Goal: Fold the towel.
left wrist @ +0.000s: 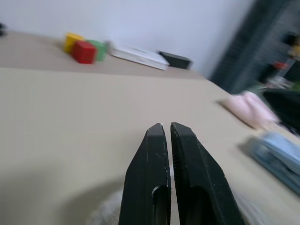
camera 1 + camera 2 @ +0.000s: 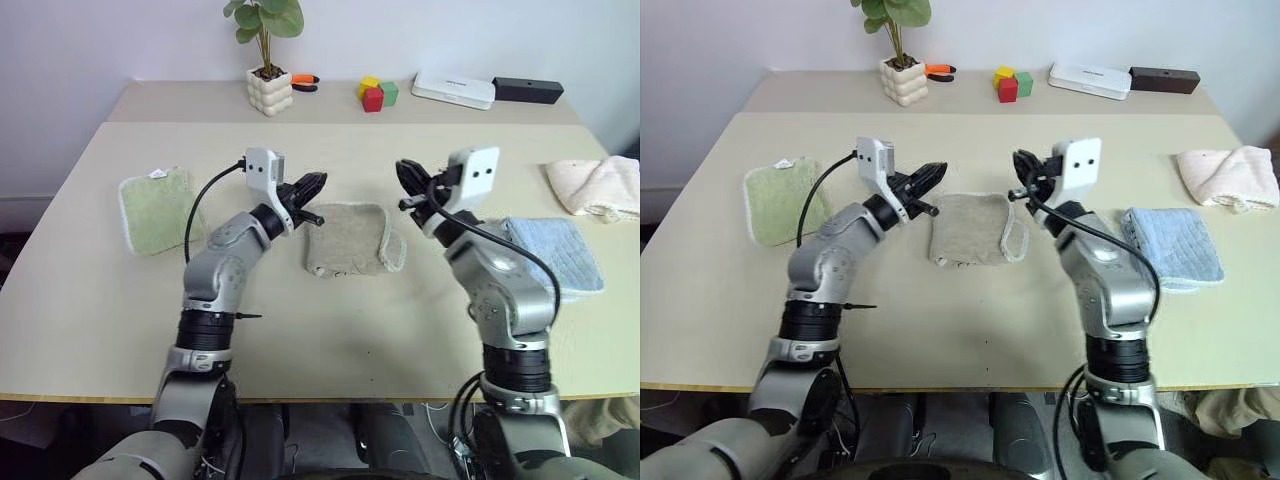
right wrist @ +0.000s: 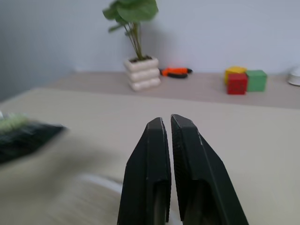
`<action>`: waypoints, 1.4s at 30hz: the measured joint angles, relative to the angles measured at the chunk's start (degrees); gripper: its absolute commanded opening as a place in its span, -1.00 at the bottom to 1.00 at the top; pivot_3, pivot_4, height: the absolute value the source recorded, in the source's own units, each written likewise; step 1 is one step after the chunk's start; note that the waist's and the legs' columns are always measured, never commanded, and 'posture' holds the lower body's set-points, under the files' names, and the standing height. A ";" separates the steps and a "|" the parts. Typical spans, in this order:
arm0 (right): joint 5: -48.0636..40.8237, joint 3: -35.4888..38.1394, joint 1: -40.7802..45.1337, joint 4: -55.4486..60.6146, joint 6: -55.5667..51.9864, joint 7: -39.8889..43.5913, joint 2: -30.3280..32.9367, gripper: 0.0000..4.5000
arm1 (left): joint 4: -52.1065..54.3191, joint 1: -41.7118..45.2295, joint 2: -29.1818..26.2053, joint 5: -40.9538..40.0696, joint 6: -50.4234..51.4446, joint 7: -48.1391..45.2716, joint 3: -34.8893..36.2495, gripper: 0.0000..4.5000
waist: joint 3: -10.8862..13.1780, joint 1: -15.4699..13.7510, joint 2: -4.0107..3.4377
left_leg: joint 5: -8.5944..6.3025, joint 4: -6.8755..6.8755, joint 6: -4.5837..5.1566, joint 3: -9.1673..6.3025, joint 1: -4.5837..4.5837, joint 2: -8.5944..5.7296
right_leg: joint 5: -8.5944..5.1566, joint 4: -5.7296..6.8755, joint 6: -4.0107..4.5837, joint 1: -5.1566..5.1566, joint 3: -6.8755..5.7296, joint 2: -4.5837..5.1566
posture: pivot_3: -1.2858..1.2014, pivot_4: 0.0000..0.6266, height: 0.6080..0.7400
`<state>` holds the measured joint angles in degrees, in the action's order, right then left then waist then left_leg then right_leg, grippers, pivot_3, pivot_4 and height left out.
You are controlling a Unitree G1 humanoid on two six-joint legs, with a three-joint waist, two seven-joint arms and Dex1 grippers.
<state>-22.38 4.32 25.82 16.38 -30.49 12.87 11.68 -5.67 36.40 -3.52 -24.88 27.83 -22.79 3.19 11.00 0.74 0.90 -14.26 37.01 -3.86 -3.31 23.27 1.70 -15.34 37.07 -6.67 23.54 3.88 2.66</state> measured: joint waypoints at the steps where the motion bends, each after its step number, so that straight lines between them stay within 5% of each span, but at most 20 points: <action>1: 0.59 -1.83 -0.70 1.01 -0.21 -0.28 -0.62 -0.98 | -0.79 -0.01 0.83 0.82 -0.79 0.88 -0.35 -1.00 | 0.00 0.02 0.00 | 0.00 -0.01 0.00 0.00 0.00 0.00 | 0.00 -0.01 0.00 0.00 0.00 0.00 | 0.03 -0.52 1.00; 12: 11.60 -13.40 -11.45 -7.82 8.40 -1.86 -4.12 -0.98 | -7.82 -2.60 2.59 6.68 -2.42 3.35 -4.48 -1.00 | -0.02 0.36 -0.01 | 0.00 -0.01 0.01 0.00 -0.04 0.00 | 0.00 0.03 0.00 0.00 -0.01 -0.03 | 0.03 -0.52 1.00; 22: 13.73 -8.65 -12.18 -18.41 20.96 -0.98 -1.97 -0.99 | -10.34 -5.85 -1.23 10.19 -6.81 -0.60 -5.44 -0.89 | -0.07 0.00 0.01 | 0.00 0.02 0.00 -0.03 -0.15 -0.03 | 0.00 -0.02 0.00 -0.23 -0.01 -0.02 | 0.03 -0.52 1.00; 26: 10.25 -4.79 -12.22 -18.31 19.95 1.71 -1.35 -0.43 | -11.05 -6.45 -2.15 9.66 -7.40 -2.19 -3.90 -0.19 | -0.07 0.09 0.00 | 0.00 0.02 0.00 -0.05 -0.16 -0.03 | 0.00 0.00 0.00 -0.22 -0.01 -0.02 | 0.03 -0.52 1.00; 31: 7.23 -1.30 -12.17 -17.16 15.56 1.97 -1.42 0.72 | -11.89 -6.06 -3.78 9.36 -8.18 -3.87 -2.59 0.94 | -0.07 0.24 0.00 | 0.00 0.01 0.00 -0.05 -0.16 -0.02 | 0.00 0.01 0.00 -0.20 -0.01 -0.03 | 0.03 -0.52 1.00; 33: 5.04 0.56 -11.46 -15.40 12.44 1.71 -1.31 0.97 | -12.06 -5.70 -5.69 9.36 -8.35 -5.18 -2.18 1.00 | -0.06 0.39 -0.02 | 0.00 0.01 0.00 -0.05 -0.15 -0.02 | 0.00 0.03 0.00 -0.17 0.00 -0.03 | 0.03 -0.52 1.00; 42: -8.96 5.00 -3.92 -10.24 -11.19 6.23 5.45 0.97 | -5.71 -5.12 -15.24 1.80 -5.61 -20.39 0.00 1.00 | -0.02 0.45 -0.07 | 0.00 -0.03 0.01 -0.05 -0.05 0.00 | -0.01 0.05 0.02 -0.05 0.00 -0.05 | 0.03 -0.52 1.00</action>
<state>-31.33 9.32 21.89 6.15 -41.68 19.10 17.12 -11.38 31.28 -18.77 -23.09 22.22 -43.17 3.19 10.98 1.18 0.84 -14.26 36.98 -3.84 -3.36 23.22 1.71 -15.35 37.13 -6.66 23.49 3.87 2.61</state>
